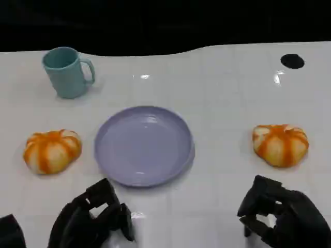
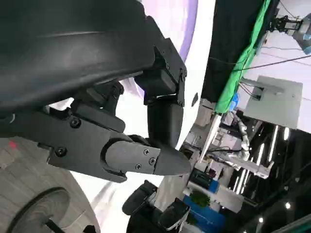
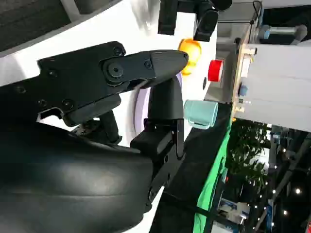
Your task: Grasp the bread from the table and place it into the plate.
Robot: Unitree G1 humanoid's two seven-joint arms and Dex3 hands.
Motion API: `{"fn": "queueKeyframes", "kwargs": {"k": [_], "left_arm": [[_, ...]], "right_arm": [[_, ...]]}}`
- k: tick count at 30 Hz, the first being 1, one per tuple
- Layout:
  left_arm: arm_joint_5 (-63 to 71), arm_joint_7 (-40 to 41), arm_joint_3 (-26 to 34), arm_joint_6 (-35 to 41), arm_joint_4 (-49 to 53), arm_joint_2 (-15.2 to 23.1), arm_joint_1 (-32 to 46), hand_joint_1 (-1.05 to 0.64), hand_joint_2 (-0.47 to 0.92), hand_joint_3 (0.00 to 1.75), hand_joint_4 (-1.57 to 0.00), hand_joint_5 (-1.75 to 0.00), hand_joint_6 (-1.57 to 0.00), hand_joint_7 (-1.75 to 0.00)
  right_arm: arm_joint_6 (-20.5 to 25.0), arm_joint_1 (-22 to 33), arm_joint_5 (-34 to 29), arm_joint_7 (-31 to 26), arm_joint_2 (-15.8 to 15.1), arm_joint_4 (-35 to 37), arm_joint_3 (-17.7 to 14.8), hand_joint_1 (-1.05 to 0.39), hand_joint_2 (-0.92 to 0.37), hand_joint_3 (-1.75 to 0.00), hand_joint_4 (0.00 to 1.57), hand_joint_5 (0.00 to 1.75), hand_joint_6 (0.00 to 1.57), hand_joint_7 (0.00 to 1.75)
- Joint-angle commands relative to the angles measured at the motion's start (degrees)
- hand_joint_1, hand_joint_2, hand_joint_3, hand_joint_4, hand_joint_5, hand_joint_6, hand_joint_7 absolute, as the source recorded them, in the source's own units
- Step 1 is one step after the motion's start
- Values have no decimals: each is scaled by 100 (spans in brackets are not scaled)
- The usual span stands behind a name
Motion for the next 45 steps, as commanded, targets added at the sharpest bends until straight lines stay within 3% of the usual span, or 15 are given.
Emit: {"fn": "queueKeyframes", "kwargs": {"k": [1,22,29,39,45], "left_arm": [[6,2,23,-14,-92,103,53,-64,92,24,-78,-175,-67,-159],[-15,-26,39,-10,-47,118,28,-63,92,23,-79,-175,-67,-160],[13,-38,39,-82,-17,118,22,-63,92,24,-79,-175,-67,-160],[-10,-34,53,-49,8,110,-5,-64,92,22,-80,-175,-68,-160],[-45,-66,64,2,5,119,-8,-64,92,21,-80,-175,-69,-159]], "right_arm": [[-16,15,35,7,-61,-17,-63,-51,-92,-22,66,175,61,140],[-27,-1,-5,9,-77,-23,-57,-51,-92,-22,66,175,61,141],[-159,-18,89,-6,-14,-97,-91,-50,-92,-21,58,171,55,133],[-592,-195,159,-43,18,-106,-228,-47,-92,-21,49,122,46,91],[-1054,-413,-659,-621,-173,-198,-489,-48,-92,-21,41,97,43,66]]}}
